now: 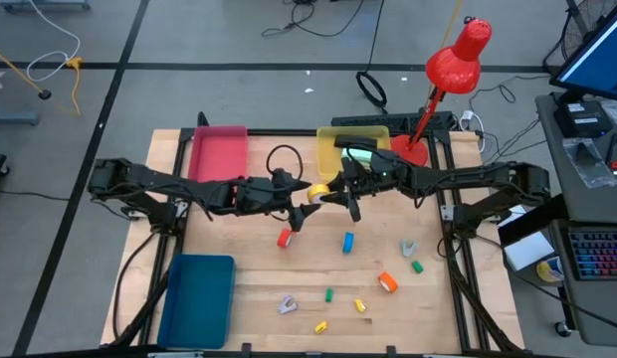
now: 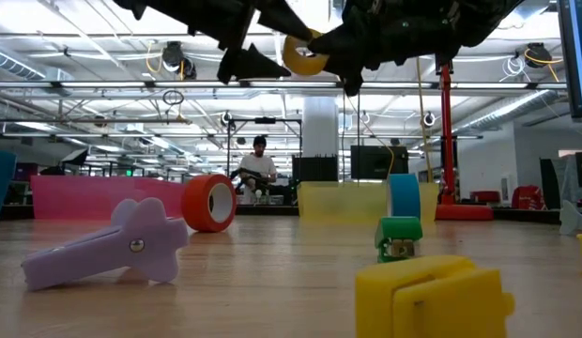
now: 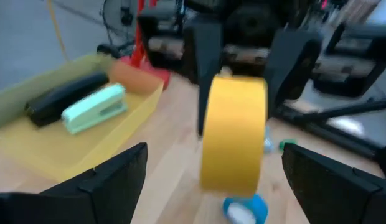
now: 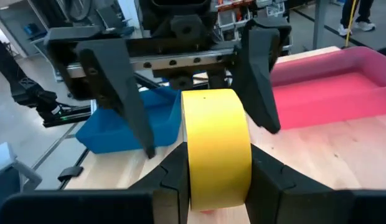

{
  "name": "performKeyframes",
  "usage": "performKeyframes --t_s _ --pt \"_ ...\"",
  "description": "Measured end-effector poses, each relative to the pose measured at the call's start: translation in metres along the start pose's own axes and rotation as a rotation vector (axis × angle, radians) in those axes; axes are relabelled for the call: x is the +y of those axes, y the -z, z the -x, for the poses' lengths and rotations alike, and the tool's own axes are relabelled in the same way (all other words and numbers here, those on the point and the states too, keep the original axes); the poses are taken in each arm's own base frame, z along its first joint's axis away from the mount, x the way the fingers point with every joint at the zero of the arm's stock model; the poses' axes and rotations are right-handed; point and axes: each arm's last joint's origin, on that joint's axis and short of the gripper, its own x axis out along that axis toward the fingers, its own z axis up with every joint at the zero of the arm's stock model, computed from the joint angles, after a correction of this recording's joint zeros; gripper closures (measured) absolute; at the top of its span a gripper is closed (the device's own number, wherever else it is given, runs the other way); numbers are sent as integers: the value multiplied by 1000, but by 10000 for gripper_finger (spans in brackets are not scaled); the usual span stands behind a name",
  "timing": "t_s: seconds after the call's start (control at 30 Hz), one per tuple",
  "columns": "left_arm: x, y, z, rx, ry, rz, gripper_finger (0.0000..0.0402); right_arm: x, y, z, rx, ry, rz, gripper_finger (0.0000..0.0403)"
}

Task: Pick and place Stapler, Stapler remover, tape
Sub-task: Put the yellow tape into the pink bin

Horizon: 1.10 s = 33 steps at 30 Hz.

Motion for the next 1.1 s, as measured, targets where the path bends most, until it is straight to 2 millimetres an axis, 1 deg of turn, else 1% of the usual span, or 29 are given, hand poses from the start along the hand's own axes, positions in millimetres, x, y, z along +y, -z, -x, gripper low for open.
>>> performKeyframes --t_s 0.1,0.2,0.33,0.5,0.57,0.6,0.73,0.83,0.9,1.0,1.1 --pt "0 1 -2 -7 2 3 55 0 0 0 0 -2 1 309" --pt "0 3 -6 -7 2 12 95 0 0 0 4 -2 -1 309" --pt "0 4 -6 10 14 39 176 1 0 0 5 -23 0 309" --pt "-1 5 -6 32 65 41 300 1 1 0 9 -24 -2 309" --pt "-2 5 -6 40 81 38 301 1 1 0 10 -23 -3 306" --pt "-2 5 -6 44 84 37 301 1 1 0 10 -23 -3 298" --pt "0 9 -6 90 79 41 301 1 -1 0 -1 -23 -3 239" --pt "0 12 -5 113 70 35 301 1 0 0 4 -21 -25 209" --pt "2 15 -5 143 44 26 301 1 0 0 2 -21 -25 197" --pt "7 21 -4 188 -43 13 301 1 0 0 3 -16 -26 188" --pt "14 25 3 243 -161 13 301 1 0 0 5 -15 -27 186"
